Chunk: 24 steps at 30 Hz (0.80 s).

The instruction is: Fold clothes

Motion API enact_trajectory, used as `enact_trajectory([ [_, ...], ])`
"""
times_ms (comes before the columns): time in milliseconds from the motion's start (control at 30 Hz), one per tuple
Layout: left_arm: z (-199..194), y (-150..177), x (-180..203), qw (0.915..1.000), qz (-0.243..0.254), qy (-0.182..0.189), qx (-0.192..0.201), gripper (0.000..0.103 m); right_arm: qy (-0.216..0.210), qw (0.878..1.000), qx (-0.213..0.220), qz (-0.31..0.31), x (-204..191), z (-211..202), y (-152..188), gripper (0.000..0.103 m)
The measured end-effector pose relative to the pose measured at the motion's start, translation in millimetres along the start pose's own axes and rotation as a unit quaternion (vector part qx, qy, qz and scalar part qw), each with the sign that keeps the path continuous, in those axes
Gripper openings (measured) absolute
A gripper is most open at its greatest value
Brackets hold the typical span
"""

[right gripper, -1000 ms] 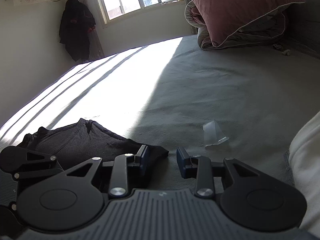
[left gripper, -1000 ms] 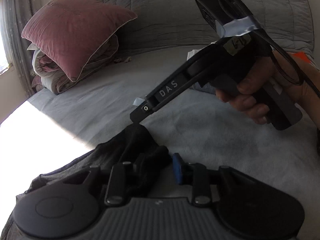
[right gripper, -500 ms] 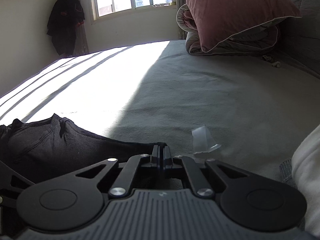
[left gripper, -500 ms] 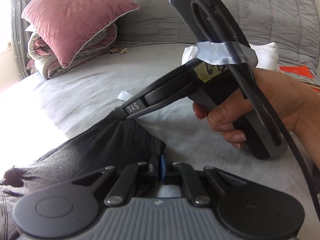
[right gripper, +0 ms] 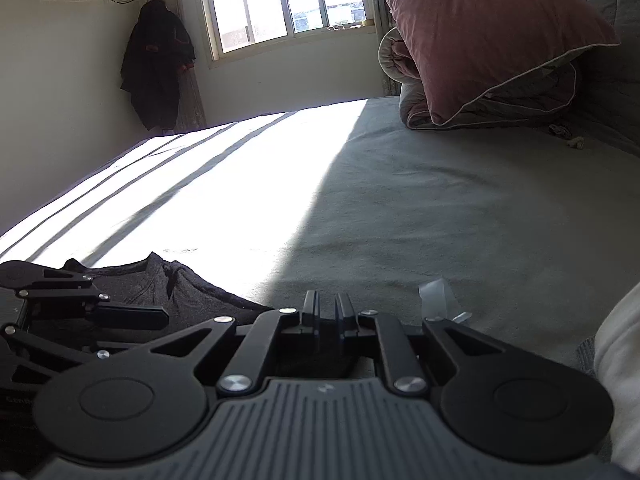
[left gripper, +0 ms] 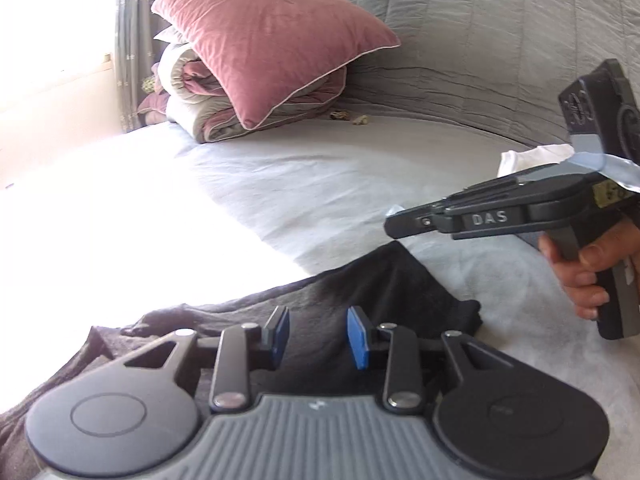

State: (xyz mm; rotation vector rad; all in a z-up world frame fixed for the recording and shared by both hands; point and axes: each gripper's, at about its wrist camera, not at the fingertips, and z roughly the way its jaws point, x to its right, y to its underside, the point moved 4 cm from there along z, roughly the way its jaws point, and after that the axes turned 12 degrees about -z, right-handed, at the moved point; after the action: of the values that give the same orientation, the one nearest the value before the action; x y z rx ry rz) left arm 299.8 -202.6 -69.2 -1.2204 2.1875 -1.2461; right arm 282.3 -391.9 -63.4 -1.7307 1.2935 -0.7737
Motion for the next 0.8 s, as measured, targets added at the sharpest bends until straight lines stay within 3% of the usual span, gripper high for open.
enact_trajectory([
  [167,31,-5,-37,0.9984,-0.023,-0.051,-0.011,0.022,-0.031,0.999,-0.017,-0.037,-22,15,1,0.014],
  [333,60,-16,-70,0.9949,-0.07,-0.072,-0.002,0.024,0.001,0.996,-0.061,-0.06,-21,36,15,0.014],
  [400,62,-21,-76,0.9927,-0.098,-0.071,0.0,0.025,0.0,0.997,-0.058,-0.054,-18,35,16,0.014],
  [567,36,-24,-75,0.987,-0.146,-0.066,0.009,0.027,0.002,0.997,-0.053,-0.05,-16,32,16,0.014],
  [800,-29,-7,-95,0.9749,-0.191,-0.115,-0.005,0.042,-0.003,0.998,-0.046,-0.041,-17,31,12,0.017],
])
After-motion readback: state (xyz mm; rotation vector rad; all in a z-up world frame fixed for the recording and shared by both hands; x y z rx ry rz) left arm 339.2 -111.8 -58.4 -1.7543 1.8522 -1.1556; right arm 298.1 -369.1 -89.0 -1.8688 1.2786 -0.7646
